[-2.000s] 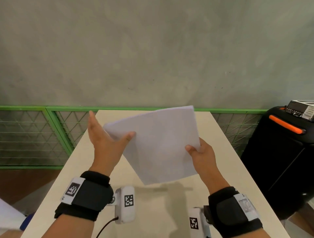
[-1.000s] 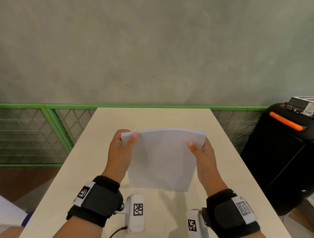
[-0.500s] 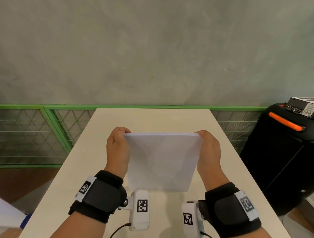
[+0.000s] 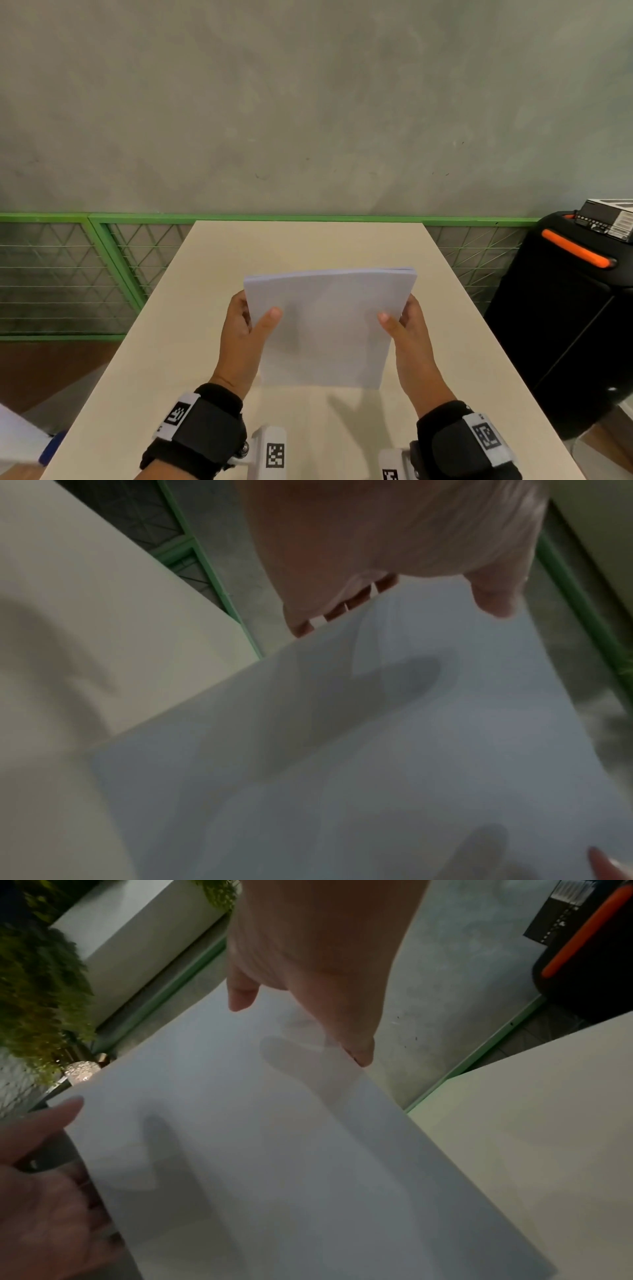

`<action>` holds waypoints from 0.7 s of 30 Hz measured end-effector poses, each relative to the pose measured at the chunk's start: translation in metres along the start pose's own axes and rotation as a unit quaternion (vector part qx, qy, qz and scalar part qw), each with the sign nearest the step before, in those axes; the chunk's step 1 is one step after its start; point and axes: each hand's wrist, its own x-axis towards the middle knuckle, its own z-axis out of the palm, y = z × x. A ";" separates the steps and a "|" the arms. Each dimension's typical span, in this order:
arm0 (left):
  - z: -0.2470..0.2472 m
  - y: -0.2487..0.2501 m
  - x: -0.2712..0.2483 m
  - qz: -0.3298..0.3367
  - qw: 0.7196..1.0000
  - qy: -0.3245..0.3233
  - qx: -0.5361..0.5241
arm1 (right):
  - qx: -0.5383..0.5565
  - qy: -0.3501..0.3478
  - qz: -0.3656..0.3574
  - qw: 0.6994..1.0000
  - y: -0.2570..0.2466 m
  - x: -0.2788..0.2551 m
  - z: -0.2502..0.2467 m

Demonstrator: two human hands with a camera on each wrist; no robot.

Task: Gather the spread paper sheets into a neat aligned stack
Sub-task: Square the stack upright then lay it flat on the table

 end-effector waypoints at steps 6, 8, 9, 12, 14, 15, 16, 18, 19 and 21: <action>0.000 -0.007 0.003 -0.039 0.998 0.001 0.057 | -0.043 0.014 0.016 0.999 -0.002 0.006 0.003; 0.002 -0.004 0.005 -0.039 0.998 0.008 0.054 | -0.084 0.042 0.023 0.995 -0.001 0.008 0.005; 0.004 -0.003 0.005 -0.035 0.998 0.008 0.051 | -0.091 0.053 0.022 0.994 -0.001 0.009 0.007; 0.005 -0.002 0.004 -0.026 0.998 0.019 0.045 | -0.099 0.069 0.006 0.993 -0.001 0.009 0.009; 0.005 0.000 0.004 -0.014 0.998 0.027 0.047 | -0.091 0.075 -0.003 0.993 -0.003 0.008 0.010; 0.005 0.000 0.004 -0.006 0.998 0.028 0.047 | -0.088 0.076 -0.009 0.993 -0.004 0.007 0.010; 0.005 0.001 0.004 0.000 0.998 0.032 0.045 | -0.088 0.075 -0.014 0.993 -0.004 0.007 0.010; 0.005 0.005 0.003 0.011 0.998 0.041 0.041 | -0.089 0.065 -0.025 0.994 -0.005 0.004 0.010; 0.005 0.006 0.003 0.016 0.998 0.044 0.040 | -0.088 0.060 -0.028 0.994 -0.005 0.003 0.010; 0.004 0.007 0.005 0.024 0.997 0.049 0.046 | -0.085 0.055 -0.030 0.994 -0.006 0.002 0.012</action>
